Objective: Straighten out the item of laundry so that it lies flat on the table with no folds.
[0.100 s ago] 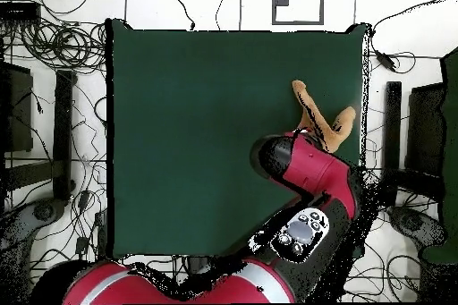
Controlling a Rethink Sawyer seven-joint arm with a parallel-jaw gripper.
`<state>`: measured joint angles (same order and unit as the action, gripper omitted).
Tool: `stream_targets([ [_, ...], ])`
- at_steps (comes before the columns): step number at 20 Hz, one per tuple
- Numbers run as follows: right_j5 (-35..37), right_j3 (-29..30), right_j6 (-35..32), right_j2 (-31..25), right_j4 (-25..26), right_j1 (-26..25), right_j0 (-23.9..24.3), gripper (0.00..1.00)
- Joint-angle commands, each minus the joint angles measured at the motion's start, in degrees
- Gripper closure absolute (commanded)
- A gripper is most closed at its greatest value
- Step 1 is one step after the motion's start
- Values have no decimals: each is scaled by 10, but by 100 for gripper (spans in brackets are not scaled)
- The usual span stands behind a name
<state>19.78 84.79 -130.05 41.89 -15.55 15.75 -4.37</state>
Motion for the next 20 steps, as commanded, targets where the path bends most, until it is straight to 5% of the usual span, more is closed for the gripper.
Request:
stream_targets([
  [1, 51, 37, -143, -25, -32, -21, -21, 0],
  [9, 72, -58, -79, -78, -30, -43, 46, 0],
  [20, 47, -53, -75, -89, -18, -36, 53, 0],
])
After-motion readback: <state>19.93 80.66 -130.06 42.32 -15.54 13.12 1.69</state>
